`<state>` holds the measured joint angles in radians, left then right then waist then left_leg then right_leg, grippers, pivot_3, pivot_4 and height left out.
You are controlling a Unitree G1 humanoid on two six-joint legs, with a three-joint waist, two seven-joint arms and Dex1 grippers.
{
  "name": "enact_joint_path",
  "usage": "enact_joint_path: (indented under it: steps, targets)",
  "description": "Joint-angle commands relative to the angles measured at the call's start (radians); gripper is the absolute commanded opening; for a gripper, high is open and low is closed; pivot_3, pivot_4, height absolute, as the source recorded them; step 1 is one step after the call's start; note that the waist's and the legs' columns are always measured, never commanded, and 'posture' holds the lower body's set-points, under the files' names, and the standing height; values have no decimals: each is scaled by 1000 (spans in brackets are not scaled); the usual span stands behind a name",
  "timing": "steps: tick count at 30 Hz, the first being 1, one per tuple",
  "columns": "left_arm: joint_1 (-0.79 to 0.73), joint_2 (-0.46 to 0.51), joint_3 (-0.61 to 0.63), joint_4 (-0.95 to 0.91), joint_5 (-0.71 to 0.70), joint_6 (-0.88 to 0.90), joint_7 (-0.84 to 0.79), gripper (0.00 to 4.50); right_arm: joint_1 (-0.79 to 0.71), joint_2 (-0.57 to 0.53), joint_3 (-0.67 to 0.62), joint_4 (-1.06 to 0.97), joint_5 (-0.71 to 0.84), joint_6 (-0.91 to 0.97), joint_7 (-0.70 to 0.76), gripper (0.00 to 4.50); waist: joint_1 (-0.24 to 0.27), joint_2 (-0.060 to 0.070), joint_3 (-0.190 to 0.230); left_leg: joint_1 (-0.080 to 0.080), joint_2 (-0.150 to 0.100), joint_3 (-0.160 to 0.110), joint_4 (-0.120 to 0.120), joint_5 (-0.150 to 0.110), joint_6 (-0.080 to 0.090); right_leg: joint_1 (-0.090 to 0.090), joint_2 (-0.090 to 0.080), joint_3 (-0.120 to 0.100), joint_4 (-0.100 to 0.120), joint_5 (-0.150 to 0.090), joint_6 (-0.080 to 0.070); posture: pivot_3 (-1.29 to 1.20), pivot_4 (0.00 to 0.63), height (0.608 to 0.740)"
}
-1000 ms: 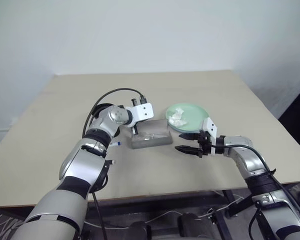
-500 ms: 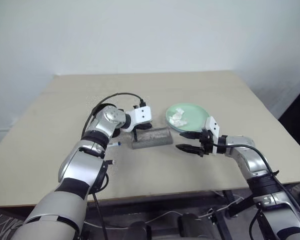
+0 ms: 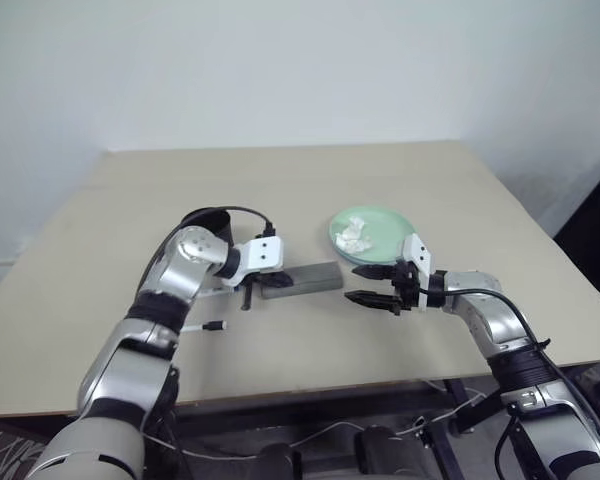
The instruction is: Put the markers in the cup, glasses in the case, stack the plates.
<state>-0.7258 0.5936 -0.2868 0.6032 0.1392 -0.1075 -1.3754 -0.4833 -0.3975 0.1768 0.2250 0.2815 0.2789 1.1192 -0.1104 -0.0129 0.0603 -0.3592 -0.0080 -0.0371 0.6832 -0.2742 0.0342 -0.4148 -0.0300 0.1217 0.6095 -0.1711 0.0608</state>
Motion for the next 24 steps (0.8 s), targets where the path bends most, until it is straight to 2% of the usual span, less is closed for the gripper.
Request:
enact_joint_path:
  steps: [1,3,5,12,19,24]
  targets:
    - [68,98,25,-194,-60,101,-91,17,-28,2,-6,-11,5,-14,7,3037,1,0,0,0,0,0,0,0,0,-1,0,0,0,0,0,0,0,737]
    - [114,164,27,-267,-71,149,-125,384,-29,3,-4,-7,3,-15,9,3037,3,0,0,-1,0,0,0,0,0,-1,0,0,1,0,0,0,0,737]
    - [146,222,28,-309,-72,179,-147,938,-30,4,-1,-4,1,-16,11,3037,4,0,0,-1,0,-1,0,0,0,-1,0,-1,1,0,0,0,0,737]
    - [187,336,26,-319,-76,215,-158,3409,-43,15,4,12,-3,-18,14,3037,4,0,0,0,0,0,1,0,0,-1,-1,-1,0,-1,-1,0,0,737]
    - [197,377,-11,-278,-45,173,-165,3409,-40,24,4,14,-1,-17,12,3037,4,0,0,-1,0,0,0,0,0,-2,-1,-1,1,-1,-1,0,0,737]
    - [184,355,-44,-210,3,118,-135,3409,-33,26,5,7,0,-12,13,3037,4,0,0,-1,0,1,0,0,0,-2,-1,-1,1,-1,-1,0,0,737]
